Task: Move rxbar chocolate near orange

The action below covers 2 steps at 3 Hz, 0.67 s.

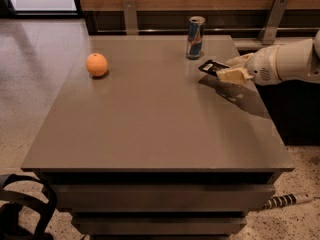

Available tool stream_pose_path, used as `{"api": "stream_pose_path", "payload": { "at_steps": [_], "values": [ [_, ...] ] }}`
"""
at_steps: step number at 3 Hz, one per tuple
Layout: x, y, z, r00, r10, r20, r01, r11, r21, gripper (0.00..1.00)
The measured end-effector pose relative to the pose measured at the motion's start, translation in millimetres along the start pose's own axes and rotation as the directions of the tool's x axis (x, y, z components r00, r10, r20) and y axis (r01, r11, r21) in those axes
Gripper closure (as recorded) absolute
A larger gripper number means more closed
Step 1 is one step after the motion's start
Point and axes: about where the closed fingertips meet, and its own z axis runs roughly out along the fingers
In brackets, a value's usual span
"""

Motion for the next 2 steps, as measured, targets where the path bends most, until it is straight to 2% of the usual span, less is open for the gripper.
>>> {"api": "stream_pose_path", "payload": {
  "at_steps": [2],
  "values": [
    [-51,63,24,0.996,-0.090,-0.027,0.088,0.9940,-0.065,1.00]
  ]
}}
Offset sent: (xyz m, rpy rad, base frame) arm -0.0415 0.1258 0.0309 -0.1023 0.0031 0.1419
